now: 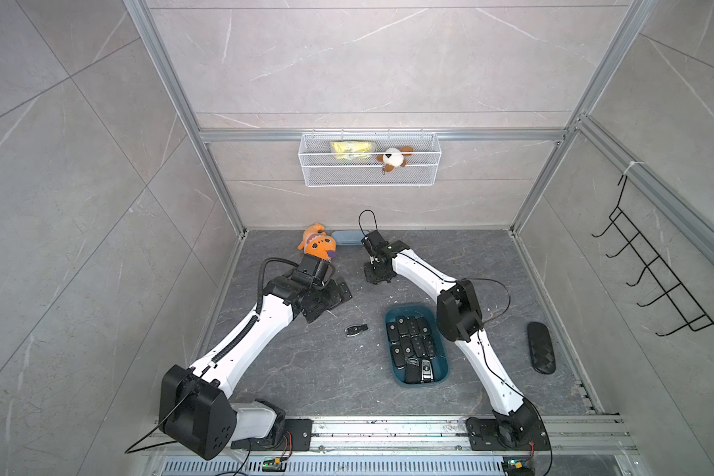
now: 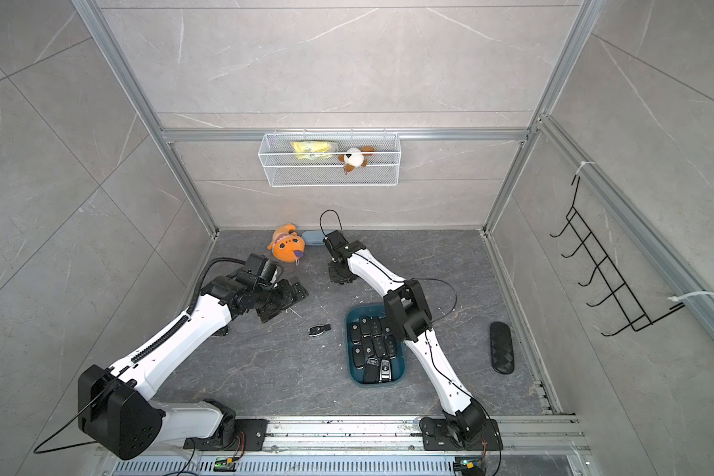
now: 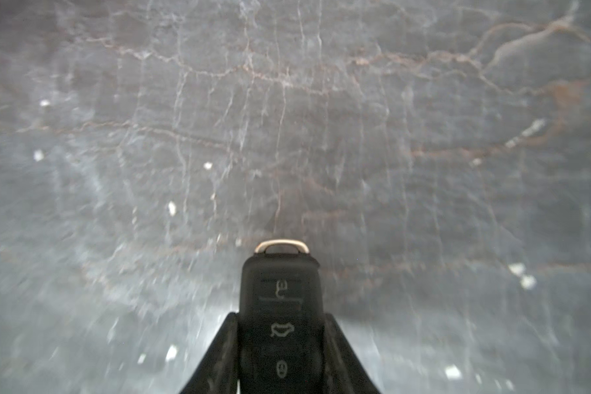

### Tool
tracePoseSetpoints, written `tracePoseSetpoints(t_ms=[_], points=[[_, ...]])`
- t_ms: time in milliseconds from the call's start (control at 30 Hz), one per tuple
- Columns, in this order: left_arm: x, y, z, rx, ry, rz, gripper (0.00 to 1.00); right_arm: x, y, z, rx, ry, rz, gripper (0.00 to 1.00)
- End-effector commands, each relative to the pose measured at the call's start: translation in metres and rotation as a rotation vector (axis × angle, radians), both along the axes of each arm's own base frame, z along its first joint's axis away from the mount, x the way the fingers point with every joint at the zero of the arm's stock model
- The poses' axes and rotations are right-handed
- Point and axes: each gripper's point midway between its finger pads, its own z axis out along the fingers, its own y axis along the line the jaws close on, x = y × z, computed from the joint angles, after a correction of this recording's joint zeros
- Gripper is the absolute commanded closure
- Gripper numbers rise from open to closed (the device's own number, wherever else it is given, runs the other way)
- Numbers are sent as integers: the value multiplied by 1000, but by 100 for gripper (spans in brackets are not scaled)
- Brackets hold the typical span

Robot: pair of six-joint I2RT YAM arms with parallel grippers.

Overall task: Place the car key into the storage box
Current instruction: Pick up the car key from the center of the board, then place the car key in the storage box.

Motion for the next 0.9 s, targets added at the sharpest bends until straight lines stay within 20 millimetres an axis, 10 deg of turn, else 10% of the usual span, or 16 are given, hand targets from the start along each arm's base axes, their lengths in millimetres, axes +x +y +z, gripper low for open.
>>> tracePoseSetpoints(t_ms=[0,433,867], points=[[5,-18,8,-53,-35,-70,0,-14,1,60,81,-50,-16,72],[7,-65,7,-114,-41,-216,0,-112,-72,105,114,-65,-88,70],[7,-107,-1,-132,-9,-335,0,-199,-129,69,97,23,-145,70]])
